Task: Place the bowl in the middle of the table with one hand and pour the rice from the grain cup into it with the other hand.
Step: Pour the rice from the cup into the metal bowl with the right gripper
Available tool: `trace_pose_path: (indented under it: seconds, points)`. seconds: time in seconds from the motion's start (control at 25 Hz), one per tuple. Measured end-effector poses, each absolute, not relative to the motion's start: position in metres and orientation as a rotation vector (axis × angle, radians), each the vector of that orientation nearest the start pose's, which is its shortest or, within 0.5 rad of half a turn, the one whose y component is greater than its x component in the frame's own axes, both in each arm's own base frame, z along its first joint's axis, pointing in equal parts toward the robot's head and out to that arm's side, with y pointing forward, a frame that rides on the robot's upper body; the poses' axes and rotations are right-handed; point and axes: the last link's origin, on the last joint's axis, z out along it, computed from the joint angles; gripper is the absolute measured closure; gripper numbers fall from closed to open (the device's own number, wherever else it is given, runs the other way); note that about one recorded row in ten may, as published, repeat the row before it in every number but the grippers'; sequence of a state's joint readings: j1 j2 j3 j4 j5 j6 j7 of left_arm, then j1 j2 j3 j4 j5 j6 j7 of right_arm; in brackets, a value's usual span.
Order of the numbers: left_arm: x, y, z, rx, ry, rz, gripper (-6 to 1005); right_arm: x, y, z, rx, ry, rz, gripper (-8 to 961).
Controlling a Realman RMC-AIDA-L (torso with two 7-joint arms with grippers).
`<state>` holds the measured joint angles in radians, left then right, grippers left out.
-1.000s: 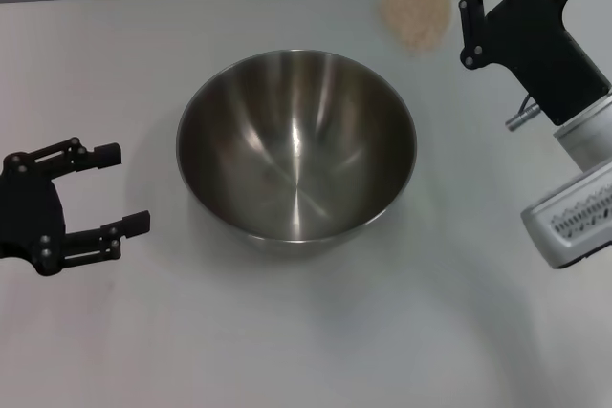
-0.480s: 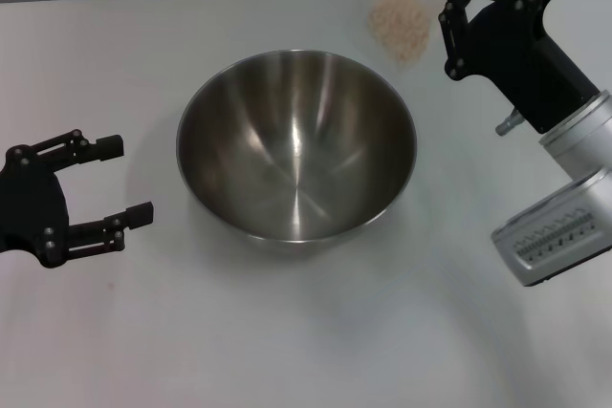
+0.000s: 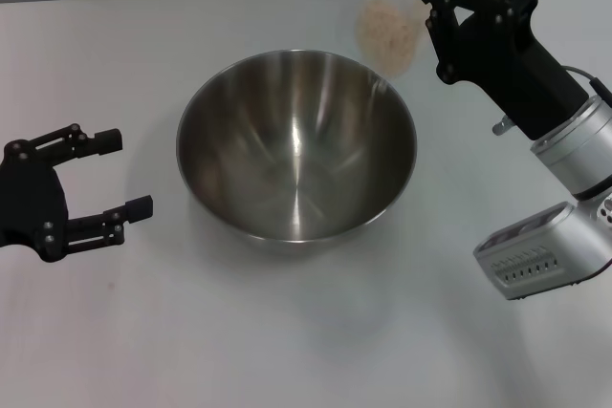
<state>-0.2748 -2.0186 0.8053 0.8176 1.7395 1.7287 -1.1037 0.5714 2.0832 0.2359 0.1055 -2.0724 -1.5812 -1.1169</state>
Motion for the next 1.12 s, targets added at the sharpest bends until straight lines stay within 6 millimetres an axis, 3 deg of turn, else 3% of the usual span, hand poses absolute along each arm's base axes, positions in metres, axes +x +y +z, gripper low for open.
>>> trace_pose_path:
  seconds: [1.12]
  points:
    - [-0.289, 0.283, 0.051, -2.593, -0.191, -0.761, 256, 0.225, 0.311, -0.049, -1.319, -1.297, 0.059, 948]
